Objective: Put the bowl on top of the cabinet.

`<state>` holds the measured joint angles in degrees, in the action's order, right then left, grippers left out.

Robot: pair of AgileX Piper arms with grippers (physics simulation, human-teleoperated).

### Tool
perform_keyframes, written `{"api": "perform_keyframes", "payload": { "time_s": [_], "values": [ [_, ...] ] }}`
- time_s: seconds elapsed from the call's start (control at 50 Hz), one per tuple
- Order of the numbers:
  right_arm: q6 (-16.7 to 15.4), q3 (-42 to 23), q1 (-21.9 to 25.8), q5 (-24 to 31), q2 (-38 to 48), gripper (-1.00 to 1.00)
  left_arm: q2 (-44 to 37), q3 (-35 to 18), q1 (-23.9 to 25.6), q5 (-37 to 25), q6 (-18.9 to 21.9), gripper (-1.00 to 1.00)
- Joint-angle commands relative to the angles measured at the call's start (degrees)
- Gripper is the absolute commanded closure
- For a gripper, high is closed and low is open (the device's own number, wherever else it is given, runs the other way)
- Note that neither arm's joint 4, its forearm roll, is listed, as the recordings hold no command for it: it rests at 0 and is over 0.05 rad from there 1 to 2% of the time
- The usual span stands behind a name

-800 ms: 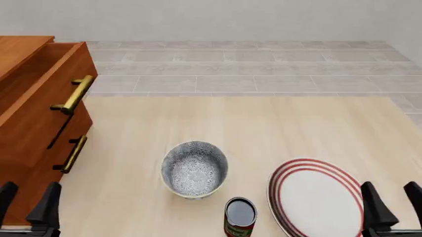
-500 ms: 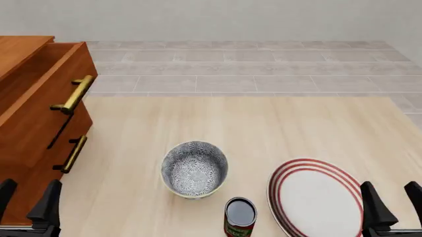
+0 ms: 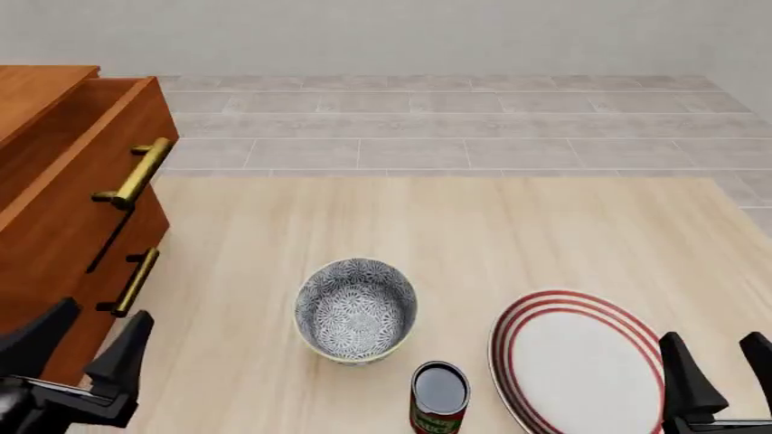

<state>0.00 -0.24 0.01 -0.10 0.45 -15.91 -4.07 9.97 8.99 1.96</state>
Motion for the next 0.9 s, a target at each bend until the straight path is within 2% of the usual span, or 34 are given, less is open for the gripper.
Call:
{"api": "perform_keyframes", "payload": {
  "time_s": [0.02, 0.32, 0.34, 0.44, 0.62, 0.9],
  "values": [
    [0.0, 0.0, 0.0, 0.0, 0.0, -1.0, -3.22, -3.12, 4.93, -0.79, 1.71, -1.0],
    [0.0, 0.0, -0.01, 0.0, 0.01, -1.0, -10.72, -6.41, 8.88, 1.13, -0.52, -1.0],
    [0.01, 0.0, 0.0, 0.0, 0.0, -1.0, -12.09, -6.56, 8.86, 1.6, -1.62, -1.0],
    [0.0, 0.0, 0.0, 0.0, 0.01, -1.0, -13.8, -6.87, 9.11, 2.7, -0.99, -1.0],
    [0.0, 0.0, 0.0, 0.0, 0.01, -1.0, -18.98, -8.52, 9.76, 3.94, -3.43, -1.0],
    [0.02, 0.0, 0.01, 0.0, 0.01, -1.0, -25.37, -10.99, 9.9, 5.38, -4.75, -1.0]
  ]
}}
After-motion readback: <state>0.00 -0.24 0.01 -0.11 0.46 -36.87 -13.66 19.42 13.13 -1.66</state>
